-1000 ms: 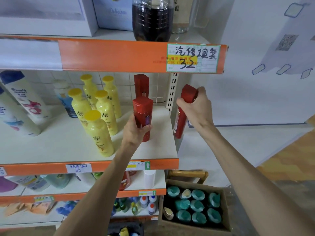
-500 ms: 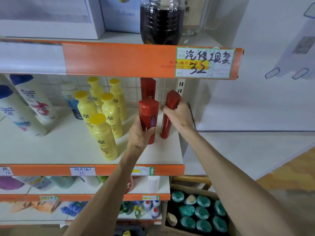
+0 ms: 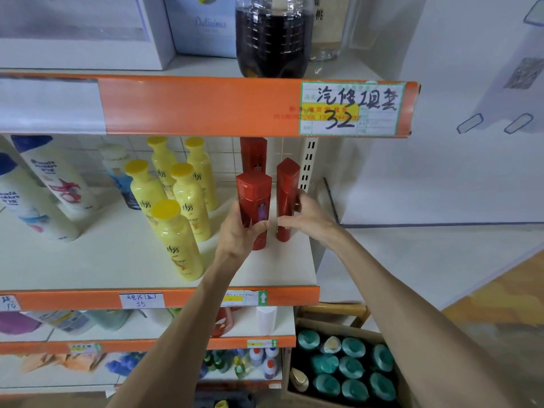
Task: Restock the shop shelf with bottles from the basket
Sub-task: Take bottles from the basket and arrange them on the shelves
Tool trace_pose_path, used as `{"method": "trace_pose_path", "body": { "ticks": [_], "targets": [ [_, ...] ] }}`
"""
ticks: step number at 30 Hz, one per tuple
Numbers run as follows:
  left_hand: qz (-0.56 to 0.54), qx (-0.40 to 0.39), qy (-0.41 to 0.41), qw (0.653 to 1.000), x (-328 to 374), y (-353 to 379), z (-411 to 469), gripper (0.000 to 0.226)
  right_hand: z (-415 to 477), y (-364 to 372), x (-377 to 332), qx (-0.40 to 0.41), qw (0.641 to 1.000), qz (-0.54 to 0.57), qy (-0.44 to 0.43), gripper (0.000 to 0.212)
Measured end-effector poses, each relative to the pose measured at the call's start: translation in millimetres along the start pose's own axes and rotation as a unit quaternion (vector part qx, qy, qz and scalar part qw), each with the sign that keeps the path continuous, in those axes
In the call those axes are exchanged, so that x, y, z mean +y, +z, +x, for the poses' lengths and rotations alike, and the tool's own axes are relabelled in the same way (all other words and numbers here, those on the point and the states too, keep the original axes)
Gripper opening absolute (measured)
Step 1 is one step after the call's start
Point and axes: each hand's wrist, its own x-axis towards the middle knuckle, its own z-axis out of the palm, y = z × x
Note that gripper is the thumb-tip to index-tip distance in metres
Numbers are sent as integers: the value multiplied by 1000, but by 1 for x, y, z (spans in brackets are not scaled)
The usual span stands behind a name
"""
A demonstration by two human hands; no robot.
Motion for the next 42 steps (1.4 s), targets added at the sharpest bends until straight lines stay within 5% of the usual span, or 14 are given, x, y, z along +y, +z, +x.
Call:
{"method": "trace_pose_path", "body": {
  "ticks": [6,9,14,23,42],
  "targets": [
    [-1,-3,1,1000,5,0,-1,48,0,7,7,112,991,-63,-29,58],
    [7,2,2,1000,5,0,-1,47,-3,16,13,154,987,-6,-35,54],
    [-2,6,-8,1000,6,1,-2,48,-3,12,24,90,994,35,-42,37],
    [-4,13,-8,1000,8,0,-6,53,12,9,35,154,985,56,-51,29],
    [-20,24,-11,999,2,2,5,51,77,-23,37,109,987,113,-39,34]
  ]
}}
